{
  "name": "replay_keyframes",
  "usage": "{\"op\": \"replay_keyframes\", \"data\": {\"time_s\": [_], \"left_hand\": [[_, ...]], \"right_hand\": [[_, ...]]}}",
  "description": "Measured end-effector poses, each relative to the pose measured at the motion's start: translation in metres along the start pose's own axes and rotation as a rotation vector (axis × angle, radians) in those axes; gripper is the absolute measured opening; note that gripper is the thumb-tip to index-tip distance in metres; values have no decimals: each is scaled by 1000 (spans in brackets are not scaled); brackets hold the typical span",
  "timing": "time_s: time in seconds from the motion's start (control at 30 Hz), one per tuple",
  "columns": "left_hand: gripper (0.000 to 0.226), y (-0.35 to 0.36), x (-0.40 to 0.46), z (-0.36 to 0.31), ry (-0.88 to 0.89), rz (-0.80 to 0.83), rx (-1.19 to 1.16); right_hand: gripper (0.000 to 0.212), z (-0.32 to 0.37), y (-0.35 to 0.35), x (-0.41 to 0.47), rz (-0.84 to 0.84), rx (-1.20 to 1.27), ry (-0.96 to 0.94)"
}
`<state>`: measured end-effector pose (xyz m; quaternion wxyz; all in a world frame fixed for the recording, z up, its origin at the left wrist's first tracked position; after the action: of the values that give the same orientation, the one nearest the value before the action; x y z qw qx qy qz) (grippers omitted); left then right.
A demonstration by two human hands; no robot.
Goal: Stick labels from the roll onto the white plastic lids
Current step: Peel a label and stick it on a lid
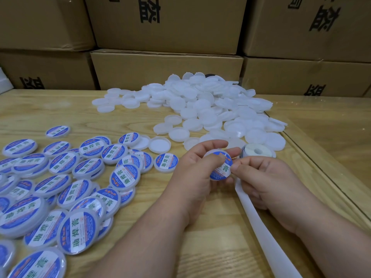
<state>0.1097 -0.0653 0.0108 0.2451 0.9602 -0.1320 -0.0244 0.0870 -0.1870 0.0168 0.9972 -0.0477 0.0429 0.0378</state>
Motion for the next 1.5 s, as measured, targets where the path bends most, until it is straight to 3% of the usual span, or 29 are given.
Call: {"op": "replay_keyframes", "data": {"time_s": [0.3, 0.53, 0.73, 0.93, 1.13, 1.3, 1.4, 1.5], "left_hand": [[43, 0, 1, 1, -17, 14, -66], [51, -11, 4, 3, 8, -63, -48], [20, -20, 5, 0, 17, -173, -96], [50, -23, 1, -2, -47, -229, -52], [17, -23, 4, 0, -1, -237, -32], [24, -24, 4, 5, -27, -223, -158], [16, -26, 4, 3, -40, -254, -314], [28, -34, 3, 0, -48, -329, -441]], "right_hand": [[26, 0, 0, 1, -6, 10, -11], [20, 8, -4, 0, -27, -30, -93], [28, 15, -12, 0, -108, 25, -181], [29, 15, -17, -1, -162, 41, -184], [24, 15, -16, -1, -171, 44, -174], [24, 14, -17, -1, -178, 46, -174], [24, 15, -20, -1, -186, 43, -177], [21, 14, -22, -2, -191, 47, -186]]}}
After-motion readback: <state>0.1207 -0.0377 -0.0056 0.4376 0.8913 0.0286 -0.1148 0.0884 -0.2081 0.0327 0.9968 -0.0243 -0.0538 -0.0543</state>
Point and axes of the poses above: each hand's wrist, its own x-axis towards the middle knuckle, its own y-axis out of the palm, z = x × y, the point moved 9 cm from there along x, towards the middle knuckle
